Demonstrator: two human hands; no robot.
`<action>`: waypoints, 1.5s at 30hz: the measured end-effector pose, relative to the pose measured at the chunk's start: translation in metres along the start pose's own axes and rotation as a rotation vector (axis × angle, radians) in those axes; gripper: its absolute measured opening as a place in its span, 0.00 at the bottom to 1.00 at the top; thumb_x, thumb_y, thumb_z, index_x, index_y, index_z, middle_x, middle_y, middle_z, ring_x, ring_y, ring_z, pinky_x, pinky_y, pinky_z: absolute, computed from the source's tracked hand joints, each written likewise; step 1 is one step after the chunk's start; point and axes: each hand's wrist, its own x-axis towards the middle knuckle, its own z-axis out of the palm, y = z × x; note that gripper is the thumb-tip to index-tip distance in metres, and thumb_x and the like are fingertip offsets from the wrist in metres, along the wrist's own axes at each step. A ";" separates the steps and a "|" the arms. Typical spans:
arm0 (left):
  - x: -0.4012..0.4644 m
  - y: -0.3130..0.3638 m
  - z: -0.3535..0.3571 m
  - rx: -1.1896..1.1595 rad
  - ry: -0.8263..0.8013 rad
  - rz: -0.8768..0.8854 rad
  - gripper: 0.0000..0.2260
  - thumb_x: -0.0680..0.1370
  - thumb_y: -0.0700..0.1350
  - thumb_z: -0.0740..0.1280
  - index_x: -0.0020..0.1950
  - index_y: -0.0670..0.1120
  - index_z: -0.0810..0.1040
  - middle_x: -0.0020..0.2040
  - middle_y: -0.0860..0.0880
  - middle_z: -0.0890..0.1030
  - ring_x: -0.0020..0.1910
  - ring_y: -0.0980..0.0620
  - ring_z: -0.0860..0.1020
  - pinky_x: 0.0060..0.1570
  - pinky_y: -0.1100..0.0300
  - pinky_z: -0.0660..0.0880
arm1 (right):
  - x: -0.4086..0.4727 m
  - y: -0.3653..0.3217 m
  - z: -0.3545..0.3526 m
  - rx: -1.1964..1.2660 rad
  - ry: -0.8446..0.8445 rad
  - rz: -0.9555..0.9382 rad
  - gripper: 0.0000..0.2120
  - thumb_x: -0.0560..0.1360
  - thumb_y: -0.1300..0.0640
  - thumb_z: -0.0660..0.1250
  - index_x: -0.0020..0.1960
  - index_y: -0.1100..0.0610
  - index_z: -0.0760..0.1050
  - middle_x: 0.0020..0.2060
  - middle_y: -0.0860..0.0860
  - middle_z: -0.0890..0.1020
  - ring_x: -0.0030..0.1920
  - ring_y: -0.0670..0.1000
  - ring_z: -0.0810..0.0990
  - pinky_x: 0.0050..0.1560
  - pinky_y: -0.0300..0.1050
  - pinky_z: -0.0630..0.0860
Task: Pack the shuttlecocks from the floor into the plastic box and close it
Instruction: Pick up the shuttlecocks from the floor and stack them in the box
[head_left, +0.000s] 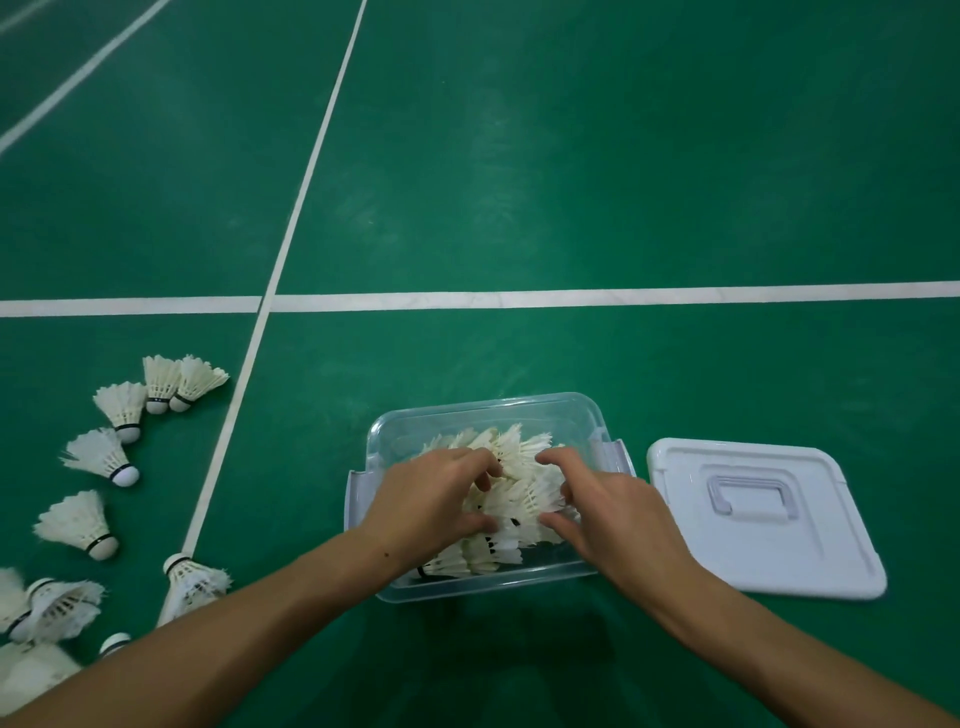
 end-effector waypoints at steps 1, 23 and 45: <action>0.002 0.000 0.001 0.004 0.012 -0.015 0.23 0.72 0.61 0.77 0.64 0.59 0.77 0.56 0.61 0.83 0.52 0.58 0.80 0.48 0.52 0.81 | 0.003 -0.002 0.001 0.022 -0.039 0.016 0.31 0.78 0.44 0.73 0.72 0.41 0.56 0.46 0.49 0.86 0.45 0.56 0.85 0.45 0.53 0.82; -0.011 -0.027 -0.043 -0.410 0.251 -0.076 0.30 0.66 0.71 0.75 0.61 0.56 0.77 0.54 0.61 0.81 0.47 0.62 0.81 0.44 0.59 0.82 | 0.026 -0.008 -0.057 0.127 -0.194 0.112 0.38 0.78 0.40 0.71 0.80 0.47 0.56 0.58 0.48 0.85 0.57 0.52 0.84 0.61 0.54 0.80; -0.224 -0.255 -0.129 -0.387 0.633 -0.540 0.36 0.65 0.65 0.80 0.70 0.58 0.74 0.58 0.60 0.81 0.50 0.59 0.81 0.49 0.55 0.82 | 0.169 -0.290 0.019 0.347 -0.282 -0.531 0.33 0.77 0.41 0.73 0.75 0.45 0.60 0.54 0.47 0.85 0.51 0.49 0.84 0.56 0.54 0.82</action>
